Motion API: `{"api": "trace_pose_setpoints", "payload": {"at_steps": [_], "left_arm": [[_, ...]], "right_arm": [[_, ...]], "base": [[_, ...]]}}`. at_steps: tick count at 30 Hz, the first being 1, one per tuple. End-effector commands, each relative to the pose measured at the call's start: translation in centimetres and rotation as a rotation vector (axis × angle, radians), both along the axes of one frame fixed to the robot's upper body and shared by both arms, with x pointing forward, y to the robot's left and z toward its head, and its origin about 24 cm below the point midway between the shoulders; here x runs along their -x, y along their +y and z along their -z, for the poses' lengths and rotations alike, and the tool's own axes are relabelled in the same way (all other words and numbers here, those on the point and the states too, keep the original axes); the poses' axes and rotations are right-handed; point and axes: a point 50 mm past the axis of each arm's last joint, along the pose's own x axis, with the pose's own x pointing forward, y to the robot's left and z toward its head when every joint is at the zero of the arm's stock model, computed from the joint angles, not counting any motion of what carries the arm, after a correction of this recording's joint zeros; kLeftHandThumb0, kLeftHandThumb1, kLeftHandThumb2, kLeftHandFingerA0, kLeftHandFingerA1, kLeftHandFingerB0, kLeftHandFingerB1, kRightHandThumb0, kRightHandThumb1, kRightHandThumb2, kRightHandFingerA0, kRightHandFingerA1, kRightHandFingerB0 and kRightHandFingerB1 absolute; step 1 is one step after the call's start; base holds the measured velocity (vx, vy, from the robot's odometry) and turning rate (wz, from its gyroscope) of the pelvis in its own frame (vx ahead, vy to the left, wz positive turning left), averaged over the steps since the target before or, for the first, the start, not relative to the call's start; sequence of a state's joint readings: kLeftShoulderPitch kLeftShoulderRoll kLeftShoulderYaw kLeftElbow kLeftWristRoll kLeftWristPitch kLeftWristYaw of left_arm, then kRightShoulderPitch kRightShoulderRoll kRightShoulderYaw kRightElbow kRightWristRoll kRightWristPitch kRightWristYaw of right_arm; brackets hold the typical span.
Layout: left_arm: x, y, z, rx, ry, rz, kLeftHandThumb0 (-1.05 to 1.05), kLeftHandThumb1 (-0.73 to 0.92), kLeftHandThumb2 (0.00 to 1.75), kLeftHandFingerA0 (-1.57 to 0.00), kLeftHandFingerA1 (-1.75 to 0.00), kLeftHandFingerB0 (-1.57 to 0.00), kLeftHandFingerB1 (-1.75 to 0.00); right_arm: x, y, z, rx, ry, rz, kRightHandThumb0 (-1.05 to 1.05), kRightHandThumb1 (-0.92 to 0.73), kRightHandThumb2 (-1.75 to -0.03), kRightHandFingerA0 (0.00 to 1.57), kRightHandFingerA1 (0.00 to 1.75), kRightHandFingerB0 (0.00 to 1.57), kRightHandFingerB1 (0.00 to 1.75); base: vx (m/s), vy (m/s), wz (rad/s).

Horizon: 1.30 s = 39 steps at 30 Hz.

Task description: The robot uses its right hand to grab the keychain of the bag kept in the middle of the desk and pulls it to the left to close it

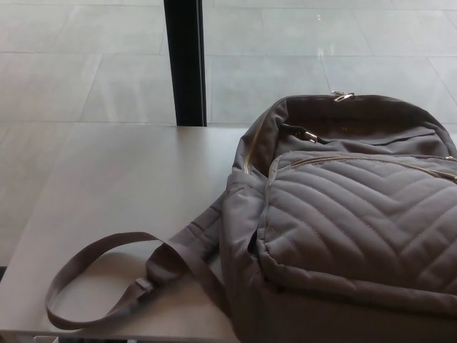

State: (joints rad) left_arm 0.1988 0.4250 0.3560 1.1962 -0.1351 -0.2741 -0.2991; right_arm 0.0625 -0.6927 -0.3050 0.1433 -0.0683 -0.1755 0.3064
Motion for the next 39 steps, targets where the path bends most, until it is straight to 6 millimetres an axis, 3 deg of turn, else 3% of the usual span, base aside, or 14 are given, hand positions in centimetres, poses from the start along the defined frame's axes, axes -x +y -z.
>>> {"api": "trace_pose_setpoints", "payload": {"at_steps": [1, 5, 10, 15, 20, 24, 26, 27, 28, 30, 31, 33, 35, 39], "left_arm": [[-0.2, 0.6, -0.6, -0.028, -0.006, 0.034, -0.60, 0.66, 0.60, -0.65, -0.52, -0.54, -0.42], [-0.2, 0.5, -0.5, -0.029, -0.005, 0.034, -0.60, 0.67, 0.61, -0.65, -0.50, -0.55, -0.42], [-0.3, 0.5, -0.6, -0.029, -0.011, 0.038, -0.64, 0.68, 0.61, -0.62, -0.52, -0.55, -0.42], [-0.3, 0.5, -0.6, -0.033, -0.011, 0.045, -0.64, 0.68, 0.61, -0.63, -0.52, -0.56, -0.42], [-0.5, 0.4, -0.6, -0.035, -0.019, 0.062, -0.63, 0.70, 0.61, -0.64, -0.53, -0.57, -0.42], [-0.5, 0.4, -0.6, -0.031, -0.016, 0.062, -0.60, 0.71, 0.62, -0.63, -0.53, -0.55, -0.42], [-0.5, 0.4, -0.6, -0.025, -0.019, 0.053, -0.63, 0.71, 0.62, -0.64, -0.53, -0.57, -0.42], [-0.5, 0.4, -0.6, -0.027, -0.019, 0.053, -0.63, 0.71, 0.62, -0.64, -0.53, -0.57, -0.42], [-0.5, 0.4, -0.6, -0.026, -0.018, 0.057, -0.64, 0.72, 0.62, -0.64, -0.54, -0.57, -0.42], [-0.5, 0.5, -0.7, -0.025, -0.017, 0.063, -0.64, 0.72, 0.62, -0.64, -0.54, -0.57, -0.42], [-0.6, 0.5, -0.6, -0.032, -0.015, 0.063, -0.63, 0.72, 0.62, -0.66, -0.53, -0.57, -0.43], [-0.6, 0.4, -0.6, -0.025, -0.018, 0.060, -0.63, 0.72, 0.62, -0.64, -0.53, -0.55, -0.43], [-0.5, 0.4, -0.6, -0.024, -0.018, 0.057, -0.62, 0.72, 0.62, -0.64, -0.53, -0.56, -0.43], [-0.5, 0.5, -0.6, -0.017, -0.020, 0.060, -0.64, 0.72, 0.62, -0.64, -0.54, -0.57, -0.43]], "right_arm": [[-0.3, -0.3, -0.1, 0.009, 0.008, 0.037, -0.20, -0.63, -0.58, 0.71, 0.83, 0.47, 0.41], [-0.3, -0.4, 0.0, 0.026, 0.020, 0.051, -0.18, -0.64, -0.59, 0.83, 0.86, 0.44, 0.41], [-0.6, -0.5, 0.5, 0.092, 0.152, 0.085, -0.26, -0.65, -0.59, 1.04, 1.06, 0.37, 0.35], [-0.5, -0.2, 1.4, 0.187, 0.291, 0.103, -0.28, -0.66, -0.60, 1.02, 1.07, 0.32, 0.33], [-0.7, 0.7, 1.6, 0.203, 0.314, 0.069, -0.29, -0.67, -0.60, 1.00, 1.05, 0.33, 0.33], [-0.8, 1.3, 1.7, 0.205, 0.320, 0.040, -0.24, -0.69, -0.61, 0.99, 1.17, 0.37, 0.35], [-0.9, 1.8, 1.5, 0.250, 0.269, 0.003, -0.12, -0.75, -0.71, 0.94, 1.40, 0.72, 0.50], [-0.9, 1.9, 1.5, 0.252, 0.267, 0.002, -0.12, -0.75, -0.71, 0.94, 1.40, 0.72, 0.50], [-0.9, 2.0, 1.4, 0.257, 0.253, -0.003, -0.06, -0.71, -0.92, 0.89, 1.42, 0.92, 0.86], [-0.9, 2.1, 1.2, 0.265, 0.233, -0.010, -0.06, -0.71, -0.92, 0.89, 1.42, 0.92, 0.86], [-0.7, 2.2, 1.2, 0.265, 0.189, -0.014, -0.03, -0.66, -1.03, 0.95, 1.41, 0.91, 1.14], [-0.6, 2.0, 1.3, 0.254, 0.151, -0.003, -0.02, -0.62, -1.07, 0.93, 1.47, 0.87, 1.21], [-0.5, 1.7, 1.3, 0.242, 0.130, 0.009, -0.03, -0.64, -1.07, 0.84, 1.60, 0.78, 1.35], [-0.4, 1.1, 1.2, 0.214, 0.044, 0.038, 0.00, -0.71, -0.92, 0.79, 1.67, 0.73, 1.43]], "base": [[0.00, 0.000, 0.00], [0.00, 0.000, 0.00], [0.00, 0.000, 0.00], [0.00, 0.000, 0.00], [0.00, 0.000, 0.00], [0.00, 0.000, 0.00], [0.00, 0.000, 0.00], [0.00, 0.000, 0.00], [0.00, 0.000, 0.00], [0.00, 0.000, 0.00], [0.00, 0.000, 0.00], [0.00, 0.000, 0.00], [0.00, 0.000, 0.00], [0.00, 0.000, 0.00]]}}
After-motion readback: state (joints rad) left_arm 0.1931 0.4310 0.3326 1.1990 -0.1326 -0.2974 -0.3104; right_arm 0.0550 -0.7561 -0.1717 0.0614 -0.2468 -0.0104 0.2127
